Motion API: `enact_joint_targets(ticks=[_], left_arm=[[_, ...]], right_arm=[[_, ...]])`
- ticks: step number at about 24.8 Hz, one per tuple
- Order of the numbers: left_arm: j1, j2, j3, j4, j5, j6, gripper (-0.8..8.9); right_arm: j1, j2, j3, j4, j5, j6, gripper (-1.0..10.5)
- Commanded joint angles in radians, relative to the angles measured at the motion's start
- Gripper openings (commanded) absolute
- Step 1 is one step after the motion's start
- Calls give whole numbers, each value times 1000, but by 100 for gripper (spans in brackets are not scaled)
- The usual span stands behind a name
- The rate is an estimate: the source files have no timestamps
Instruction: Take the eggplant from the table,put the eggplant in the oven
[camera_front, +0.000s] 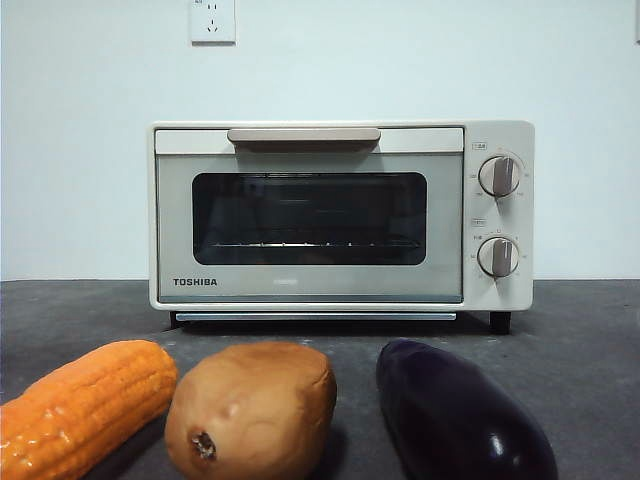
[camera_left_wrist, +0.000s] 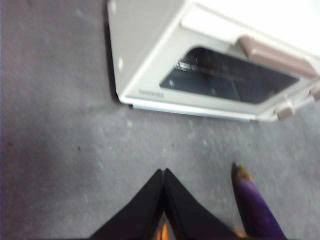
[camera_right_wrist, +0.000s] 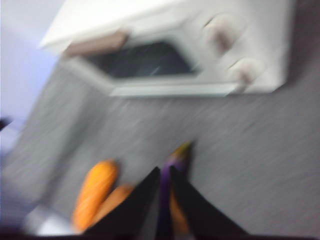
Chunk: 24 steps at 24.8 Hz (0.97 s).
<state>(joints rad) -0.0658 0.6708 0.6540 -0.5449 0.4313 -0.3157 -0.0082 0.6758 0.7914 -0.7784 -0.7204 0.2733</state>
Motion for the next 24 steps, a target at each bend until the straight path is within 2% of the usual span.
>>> enact_joint_targets(ticks=[1, 5, 9, 12, 14, 17, 21, 24], left_arm=[[-1, 50, 48, -23, 26, 63, 4], [-2, 95, 69, -34, 45, 72, 4], [-2, 108, 69, -34, 45, 73, 4], [-2, 112, 69, -34, 45, 78, 4], [-2, 113, 69, -34, 45, 92, 4], [-2, 113, 69, -33, 44, 94, 4], [-2, 113, 69, -32, 44, 96, 4], [-2, 113, 69, -32, 44, 96, 4]], right_arm=[[30, 61, 26, -35, -93, -10, 187], [108, 115, 26, -34, -97, 7, 343], [226, 165, 26, -20, -45, 24, 409], [340, 212, 26, -19, 85, 69, 412], [467, 270, 26, -6, 257, 137, 412], [631, 378, 27, 31, 446, 222, 412], [762, 546, 57, 56, 569, 293, 411], [812, 679, 104, 55, 616, 296, 411]])
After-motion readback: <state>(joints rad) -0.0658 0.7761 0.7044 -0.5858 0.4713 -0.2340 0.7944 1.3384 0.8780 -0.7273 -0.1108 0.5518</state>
